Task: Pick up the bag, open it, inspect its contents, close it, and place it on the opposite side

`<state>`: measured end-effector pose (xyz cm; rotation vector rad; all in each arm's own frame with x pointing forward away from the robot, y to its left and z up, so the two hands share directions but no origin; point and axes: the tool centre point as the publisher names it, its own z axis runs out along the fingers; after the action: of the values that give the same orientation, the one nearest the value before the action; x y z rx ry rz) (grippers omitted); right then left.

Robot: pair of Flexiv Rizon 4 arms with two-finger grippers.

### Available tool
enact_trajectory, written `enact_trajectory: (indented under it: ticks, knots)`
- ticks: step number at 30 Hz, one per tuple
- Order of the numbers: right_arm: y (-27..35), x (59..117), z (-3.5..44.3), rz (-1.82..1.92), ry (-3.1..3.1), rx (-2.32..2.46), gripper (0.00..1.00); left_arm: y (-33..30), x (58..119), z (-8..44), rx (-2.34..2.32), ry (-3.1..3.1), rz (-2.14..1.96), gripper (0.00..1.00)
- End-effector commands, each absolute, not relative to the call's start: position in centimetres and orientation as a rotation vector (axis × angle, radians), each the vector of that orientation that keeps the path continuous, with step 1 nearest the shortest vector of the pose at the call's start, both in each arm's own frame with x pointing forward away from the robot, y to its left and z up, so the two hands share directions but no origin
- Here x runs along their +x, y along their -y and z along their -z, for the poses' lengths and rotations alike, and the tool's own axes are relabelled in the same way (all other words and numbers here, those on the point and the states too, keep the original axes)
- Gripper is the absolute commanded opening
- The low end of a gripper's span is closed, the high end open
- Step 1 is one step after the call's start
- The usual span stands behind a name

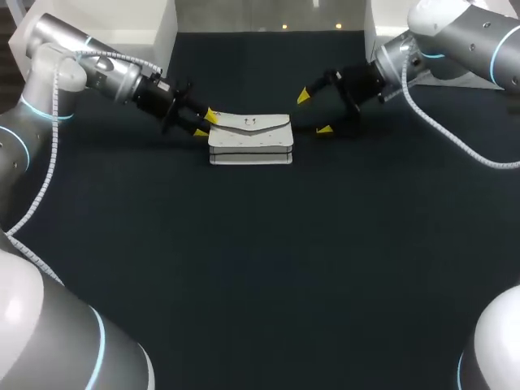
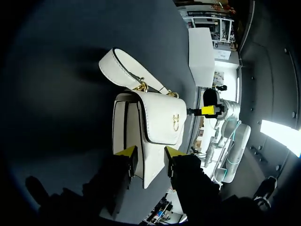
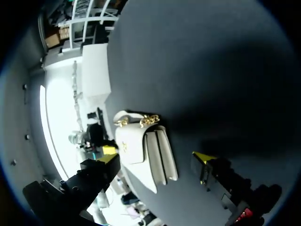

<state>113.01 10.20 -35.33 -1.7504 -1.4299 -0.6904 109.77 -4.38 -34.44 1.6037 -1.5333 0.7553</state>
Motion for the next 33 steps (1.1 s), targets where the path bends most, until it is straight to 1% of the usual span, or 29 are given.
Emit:
enact_trajectory:
  ticks: [1, 8, 17, 29, 31, 32, 33]
  knots:
    - [-10.1, 112.3, 35.0, 0.708, 1.426, -1.777, 1.00, 4.4, 109.0, 35.1, 1.665, 1.493, -0.829, 0.41]
    - [-9.4, 112.4, 35.0, 0.701, 1.424, -1.803, 1.00, 4.3, 107.8, 34.8, 1.714, 1.471, -0.882, 0.40]
    - [-7.6, 112.8, 34.5, 0.668, 1.438, -1.889, 1.00, 4.5, 106.7, 34.1, 1.749, 1.497, -0.930, 0.33]
    - [-6.7, 113.0, 34.2, 0.658, 1.445, -1.907, 1.00, 4.8, 107.8, 35.6, 1.808, 1.471, -0.908, 0.24]
    - [-6.6, 113.0, 34.2, 0.657, 1.446, -1.909, 1.00, 4.8, 108.0, 35.7, 1.814, 1.467, -0.909, 0.16]
    - [-6.5, 113.0, 34.1, 0.655, 1.446, -1.911, 1.00, 4.8, 108.1, 35.8, 1.815, 1.466, -0.908, 0.09]
    - [-6.4, 113.0, 34.1, 0.654, 1.446, -1.914, 1.00, 4.8, 108.1, 35.8, 1.817, 1.465, -0.908, 0.00]
